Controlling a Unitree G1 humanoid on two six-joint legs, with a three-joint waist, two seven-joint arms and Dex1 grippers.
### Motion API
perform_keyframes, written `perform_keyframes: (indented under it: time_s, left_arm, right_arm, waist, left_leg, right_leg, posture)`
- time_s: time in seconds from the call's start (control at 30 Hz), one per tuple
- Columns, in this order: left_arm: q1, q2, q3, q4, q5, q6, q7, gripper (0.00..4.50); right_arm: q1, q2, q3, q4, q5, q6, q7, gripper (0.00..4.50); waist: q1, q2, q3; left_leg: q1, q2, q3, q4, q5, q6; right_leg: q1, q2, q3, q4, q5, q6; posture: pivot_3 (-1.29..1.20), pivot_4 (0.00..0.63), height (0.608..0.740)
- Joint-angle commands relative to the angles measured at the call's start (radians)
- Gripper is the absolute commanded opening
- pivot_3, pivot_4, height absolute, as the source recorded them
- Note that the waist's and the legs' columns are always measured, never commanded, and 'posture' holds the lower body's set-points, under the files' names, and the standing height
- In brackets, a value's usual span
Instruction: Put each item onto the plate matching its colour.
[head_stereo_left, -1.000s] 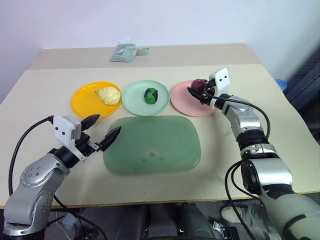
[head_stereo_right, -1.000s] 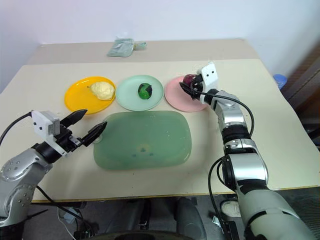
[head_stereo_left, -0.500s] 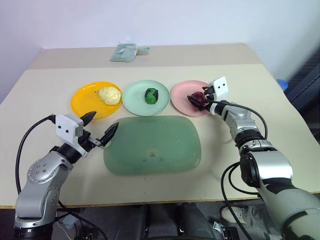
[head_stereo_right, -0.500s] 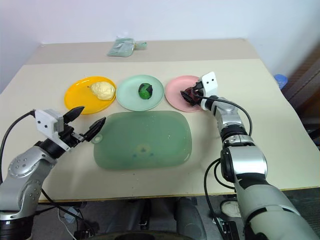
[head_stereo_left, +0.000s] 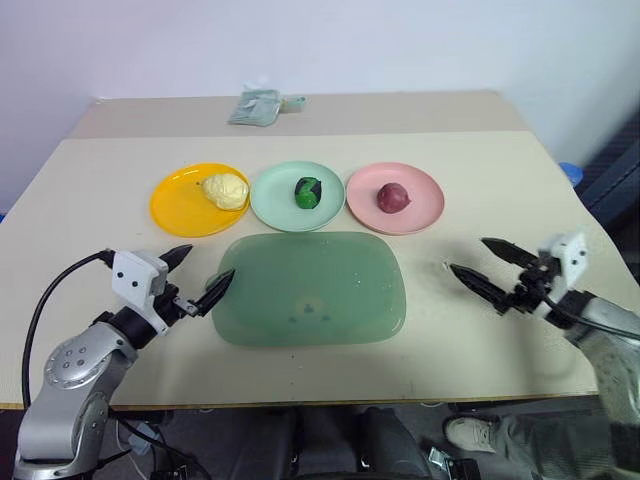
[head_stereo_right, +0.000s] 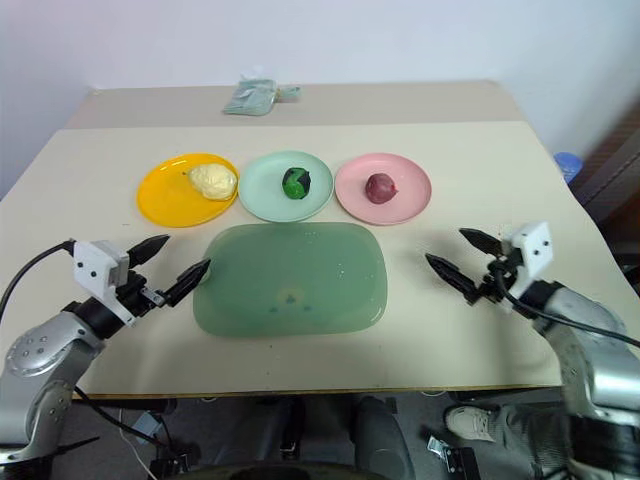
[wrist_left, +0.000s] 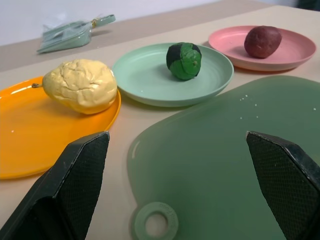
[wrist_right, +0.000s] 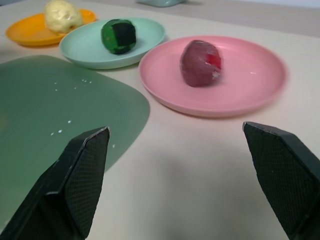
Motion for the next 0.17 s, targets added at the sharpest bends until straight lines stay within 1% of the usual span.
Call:
perform_keyframes:
  time_s: [0.03, 0.17]
  left_arm:
    - [0.003, 0.011, 0.019, -0.027, -0.023, -0.001, -0.016, 4.50]
    - [0.011, 0.013, 0.010, -0.029, -0.054, 0.013, -0.051, 4.50]
  right_arm:
    - [0.056, 0.000, -0.061, -0.087, 0.032, 0.021, -0.037, 4.34]
    - [0.069, 0.011, -0.064, -0.102, 0.034, 0.019, -0.073, 4.34]
  waist:
    - [0.002, 0.000, 0.000]
    - [0.001, 0.000, 0.000]
  left_leg:
    - [0.000, 0.000, 0.000, 0.000, 0.000, 0.000]
    - [0.000, 0.000, 0.000, 0.000, 0.000, 0.000]
  right_leg:
    - [0.000, 0.000, 0.000, 0.000, 0.000, 0.000]
    - [0.000, 0.000, 0.000, 0.000, 0.000, 0.000]
  posture:
    - [0.00, 0.150, 0.740]
    - [0.00, 0.150, 0.740]
